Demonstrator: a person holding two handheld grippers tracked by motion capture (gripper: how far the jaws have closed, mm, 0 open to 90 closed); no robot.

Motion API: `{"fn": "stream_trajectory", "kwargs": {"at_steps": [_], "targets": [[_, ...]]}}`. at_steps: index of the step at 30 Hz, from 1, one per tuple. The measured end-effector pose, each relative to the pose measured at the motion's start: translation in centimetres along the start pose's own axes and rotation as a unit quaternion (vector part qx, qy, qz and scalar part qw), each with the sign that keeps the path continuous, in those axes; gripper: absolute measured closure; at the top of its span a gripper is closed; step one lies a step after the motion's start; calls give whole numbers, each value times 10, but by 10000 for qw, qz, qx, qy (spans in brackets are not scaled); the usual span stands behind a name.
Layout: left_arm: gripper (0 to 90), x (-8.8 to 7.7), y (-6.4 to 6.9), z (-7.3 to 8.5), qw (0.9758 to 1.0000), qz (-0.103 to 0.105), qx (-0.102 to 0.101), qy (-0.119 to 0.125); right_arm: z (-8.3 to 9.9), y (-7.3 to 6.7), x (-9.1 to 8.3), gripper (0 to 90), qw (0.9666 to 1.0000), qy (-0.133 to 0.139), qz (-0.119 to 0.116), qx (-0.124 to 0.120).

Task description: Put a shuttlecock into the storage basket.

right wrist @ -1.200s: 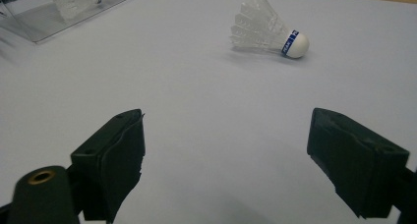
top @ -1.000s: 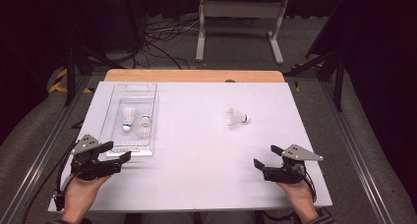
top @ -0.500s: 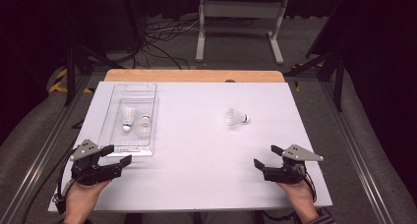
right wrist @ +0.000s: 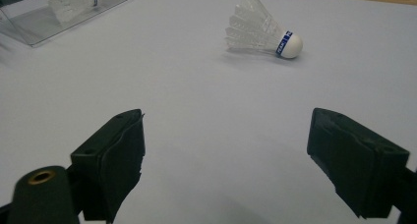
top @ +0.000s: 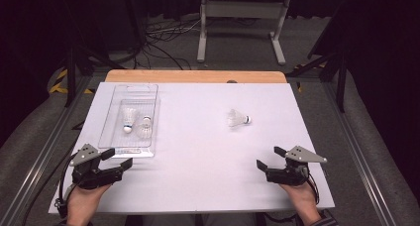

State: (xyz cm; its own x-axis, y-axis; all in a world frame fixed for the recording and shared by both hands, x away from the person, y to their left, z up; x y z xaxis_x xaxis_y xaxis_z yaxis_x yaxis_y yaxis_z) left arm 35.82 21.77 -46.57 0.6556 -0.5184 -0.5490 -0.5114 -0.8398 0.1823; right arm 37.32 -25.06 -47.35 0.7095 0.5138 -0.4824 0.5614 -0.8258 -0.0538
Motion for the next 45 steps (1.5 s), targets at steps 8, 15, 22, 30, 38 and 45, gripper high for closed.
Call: {"fn": "stream_trajectory", "kwargs": {"at_steps": [8,15,22,30,38,45], "targets": [[241,1,-2,6,10000,63,-36,-26,-1,0,-1,151,10000,31,60,-10],[241,2,-1,7,9999,119,-40,-39,-2,0,-2,150,9999,74,84,-28],[241,1,-1,7,9996,218,-153,18,-3,0,-3,148,9999,115,62,-28],[241,1,-1,8,9997,226,-129,-6,-6,0,-5,137,9997,220,49,-12],[241,1,1,7,9998,200,-90,4,-13,1,-8,124,9992,402,12,38],[240,1,1,8,9997,214,-74,-4,-20,0,-7,117,9987,501,23,85]]}}
Point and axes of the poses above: each handheld gripper's, and its own axes: x roughly forward along the jaws, z roughly out of its underside, y roughly to its right, the point moved 8 cm from there along x, roughly forward along the jaws, and after that the axes turned 1 degree about -y, right-handed, at the moved point
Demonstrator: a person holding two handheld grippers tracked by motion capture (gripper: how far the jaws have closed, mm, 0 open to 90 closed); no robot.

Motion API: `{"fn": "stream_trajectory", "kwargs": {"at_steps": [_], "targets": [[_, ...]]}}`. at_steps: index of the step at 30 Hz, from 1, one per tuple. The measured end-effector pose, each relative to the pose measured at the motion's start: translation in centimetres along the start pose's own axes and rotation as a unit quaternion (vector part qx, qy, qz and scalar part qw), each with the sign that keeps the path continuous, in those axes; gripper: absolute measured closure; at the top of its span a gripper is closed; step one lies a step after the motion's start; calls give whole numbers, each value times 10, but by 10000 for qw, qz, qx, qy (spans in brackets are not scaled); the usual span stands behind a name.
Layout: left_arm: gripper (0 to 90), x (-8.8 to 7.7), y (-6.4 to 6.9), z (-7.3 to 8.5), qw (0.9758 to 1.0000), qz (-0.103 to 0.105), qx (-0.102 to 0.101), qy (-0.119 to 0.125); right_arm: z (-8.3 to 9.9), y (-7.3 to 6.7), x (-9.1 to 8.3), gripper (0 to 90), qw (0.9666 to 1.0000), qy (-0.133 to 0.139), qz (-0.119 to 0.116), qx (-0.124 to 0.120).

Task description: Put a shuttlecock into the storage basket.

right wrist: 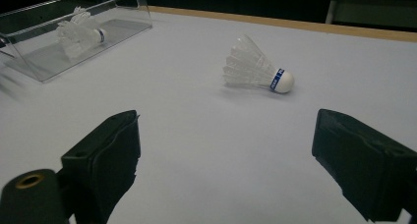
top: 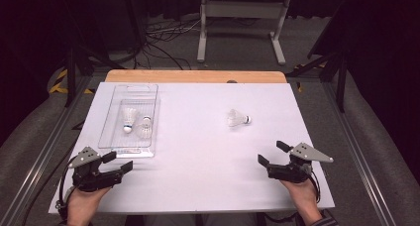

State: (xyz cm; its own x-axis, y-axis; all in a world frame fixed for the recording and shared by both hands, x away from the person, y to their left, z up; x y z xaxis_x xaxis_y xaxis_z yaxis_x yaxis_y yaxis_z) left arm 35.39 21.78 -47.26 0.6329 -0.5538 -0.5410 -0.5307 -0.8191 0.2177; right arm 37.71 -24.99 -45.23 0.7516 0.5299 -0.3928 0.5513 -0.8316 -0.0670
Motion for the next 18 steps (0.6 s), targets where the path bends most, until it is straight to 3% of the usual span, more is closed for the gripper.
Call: {"fn": "stream_trajectory", "kwargs": {"at_steps": [18], "targets": [[240,0,1,0,10000,6,19,-19,-17,1,21,125,10000,10,32,45]]}}
Point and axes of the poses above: each handheld gripper's, and its own axes: x roughly forward along the jaws, z roughly out of its underside, y roughly to its right, the point moved 8 cm from there along x, roughly forward along the jaws, and after that the axes turned 1 degree about -y, right-handed, at the moved point
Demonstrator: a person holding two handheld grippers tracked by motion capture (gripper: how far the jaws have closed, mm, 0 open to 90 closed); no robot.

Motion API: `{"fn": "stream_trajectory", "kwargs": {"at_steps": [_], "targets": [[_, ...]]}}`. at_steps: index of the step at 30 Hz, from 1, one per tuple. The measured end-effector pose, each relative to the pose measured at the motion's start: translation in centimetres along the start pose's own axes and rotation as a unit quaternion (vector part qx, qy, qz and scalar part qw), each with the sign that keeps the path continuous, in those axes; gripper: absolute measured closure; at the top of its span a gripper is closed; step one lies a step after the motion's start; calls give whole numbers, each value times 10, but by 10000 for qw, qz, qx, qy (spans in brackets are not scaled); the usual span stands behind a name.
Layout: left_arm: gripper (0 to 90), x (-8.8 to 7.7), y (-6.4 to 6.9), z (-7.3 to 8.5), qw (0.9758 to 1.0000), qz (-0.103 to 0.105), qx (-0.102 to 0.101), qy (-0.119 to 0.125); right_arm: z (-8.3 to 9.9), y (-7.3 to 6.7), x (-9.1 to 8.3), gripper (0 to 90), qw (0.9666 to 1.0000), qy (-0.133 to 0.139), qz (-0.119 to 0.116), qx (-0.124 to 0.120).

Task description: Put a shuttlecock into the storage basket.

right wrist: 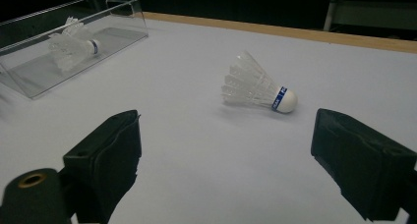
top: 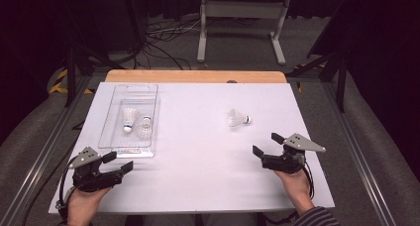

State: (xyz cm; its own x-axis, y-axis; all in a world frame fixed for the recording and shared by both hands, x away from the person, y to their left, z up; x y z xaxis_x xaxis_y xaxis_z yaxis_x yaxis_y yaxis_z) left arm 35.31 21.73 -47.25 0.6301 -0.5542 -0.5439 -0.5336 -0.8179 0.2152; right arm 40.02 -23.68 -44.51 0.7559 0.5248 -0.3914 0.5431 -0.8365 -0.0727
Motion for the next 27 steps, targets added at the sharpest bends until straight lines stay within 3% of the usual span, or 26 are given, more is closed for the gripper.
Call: {"fn": "stream_trajectory", "kwargs": {"at_steps": [27], "targets": [[240,0,0,0,10000,13,19,-5,-20,3,31,123,10000,31,-71,-27]]}}
Point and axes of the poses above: each handheld gripper's, and its own axes: x roughly forward along the jaws, z roughly out of its underside, y roughly to its right, the point moved 8 cm from there along x, roughly forward along the jaws, and after that the axes turned 1 degree about -y, right-handed, at the moved point
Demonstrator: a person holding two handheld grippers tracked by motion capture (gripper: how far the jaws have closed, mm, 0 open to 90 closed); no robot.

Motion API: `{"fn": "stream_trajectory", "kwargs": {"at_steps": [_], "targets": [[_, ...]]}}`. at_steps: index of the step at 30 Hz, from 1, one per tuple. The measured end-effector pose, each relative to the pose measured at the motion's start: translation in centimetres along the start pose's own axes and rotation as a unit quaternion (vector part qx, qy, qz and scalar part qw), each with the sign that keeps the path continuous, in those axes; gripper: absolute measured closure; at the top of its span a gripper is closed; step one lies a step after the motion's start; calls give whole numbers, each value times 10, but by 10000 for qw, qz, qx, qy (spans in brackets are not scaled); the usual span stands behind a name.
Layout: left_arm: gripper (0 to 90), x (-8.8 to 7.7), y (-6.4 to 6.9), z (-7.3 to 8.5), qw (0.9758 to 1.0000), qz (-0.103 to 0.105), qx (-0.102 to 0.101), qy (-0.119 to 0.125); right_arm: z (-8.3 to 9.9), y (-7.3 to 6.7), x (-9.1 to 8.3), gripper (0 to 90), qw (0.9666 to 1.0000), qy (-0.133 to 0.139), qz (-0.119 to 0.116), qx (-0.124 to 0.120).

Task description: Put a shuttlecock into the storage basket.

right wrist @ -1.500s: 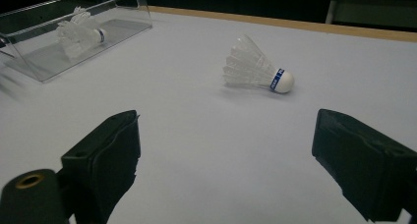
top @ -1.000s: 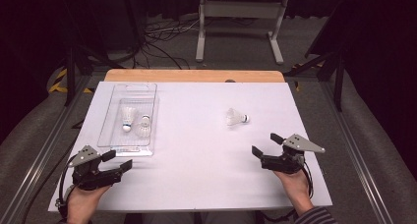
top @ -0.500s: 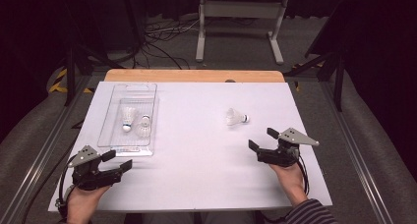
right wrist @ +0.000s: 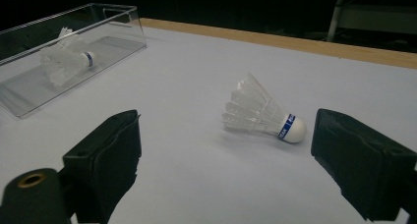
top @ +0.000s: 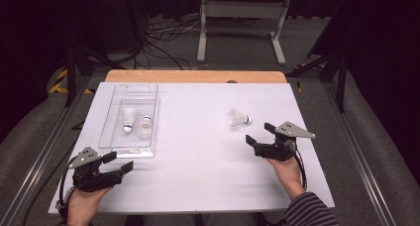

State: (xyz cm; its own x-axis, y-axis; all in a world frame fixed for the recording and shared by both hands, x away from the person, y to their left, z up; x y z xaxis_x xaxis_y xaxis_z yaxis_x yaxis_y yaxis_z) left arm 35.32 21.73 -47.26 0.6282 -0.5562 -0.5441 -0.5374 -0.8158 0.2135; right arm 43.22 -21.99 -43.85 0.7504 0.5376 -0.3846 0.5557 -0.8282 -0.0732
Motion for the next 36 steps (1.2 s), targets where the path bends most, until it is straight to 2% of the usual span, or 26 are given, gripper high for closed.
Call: {"fn": "stream_trajectory", "kwargs": {"at_steps": [13,30,36], "targets": [[240,0,1,0,10000,-23,7,33,-9,2,15,130,9999,-71,80,-15],[240,0,1,0,10000,-18,22,28,-36,-1,40,132,9998,-77,114,-127],[240,1,2,0,10000,6,32,26,-41,0,48,137,9999,-127,110,-43]]}}
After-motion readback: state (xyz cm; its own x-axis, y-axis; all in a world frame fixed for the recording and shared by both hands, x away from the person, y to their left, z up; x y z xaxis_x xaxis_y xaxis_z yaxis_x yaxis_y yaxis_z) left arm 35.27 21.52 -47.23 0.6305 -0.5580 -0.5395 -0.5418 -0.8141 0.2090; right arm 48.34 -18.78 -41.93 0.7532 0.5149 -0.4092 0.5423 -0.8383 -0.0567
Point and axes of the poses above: each handheld gripper's, and its own axes: x roughly forward along the jaws, z roughly out of its underside, y roughly to its right, the point moved 8 cm from there along x, roughly forward along the jaws, and after that the axes turned 1 degree about -y, right-handed, at the moved point
